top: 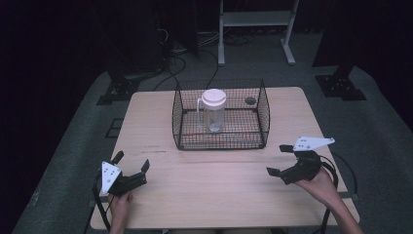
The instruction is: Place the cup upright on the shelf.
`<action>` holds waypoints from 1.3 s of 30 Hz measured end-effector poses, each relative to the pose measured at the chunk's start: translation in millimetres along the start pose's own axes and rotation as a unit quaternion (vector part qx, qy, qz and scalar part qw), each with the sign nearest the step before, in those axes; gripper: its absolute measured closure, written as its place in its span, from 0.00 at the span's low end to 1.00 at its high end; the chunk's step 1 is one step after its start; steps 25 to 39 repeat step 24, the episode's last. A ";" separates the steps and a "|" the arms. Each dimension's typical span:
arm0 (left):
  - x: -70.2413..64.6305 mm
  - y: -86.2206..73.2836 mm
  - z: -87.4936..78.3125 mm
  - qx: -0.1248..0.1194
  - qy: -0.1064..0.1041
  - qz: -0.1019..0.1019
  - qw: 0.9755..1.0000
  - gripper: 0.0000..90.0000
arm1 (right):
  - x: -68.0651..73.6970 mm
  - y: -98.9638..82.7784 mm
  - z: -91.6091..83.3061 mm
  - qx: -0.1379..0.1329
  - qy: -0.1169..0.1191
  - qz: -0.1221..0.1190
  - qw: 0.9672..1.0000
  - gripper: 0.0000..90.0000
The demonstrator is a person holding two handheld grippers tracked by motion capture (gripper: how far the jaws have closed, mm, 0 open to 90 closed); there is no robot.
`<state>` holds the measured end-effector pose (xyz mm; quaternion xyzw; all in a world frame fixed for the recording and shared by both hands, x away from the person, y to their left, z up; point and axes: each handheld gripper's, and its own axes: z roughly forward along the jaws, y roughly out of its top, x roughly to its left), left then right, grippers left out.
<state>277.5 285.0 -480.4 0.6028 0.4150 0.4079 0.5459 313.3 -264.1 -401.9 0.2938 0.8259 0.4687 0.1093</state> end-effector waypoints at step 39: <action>-0.5 0.0 -0.1 0.000 0.000 0.002 1.000 0.01 | -2.7 -50.9 -3.3 -0.001 -0.019 0.048 0.999 0.00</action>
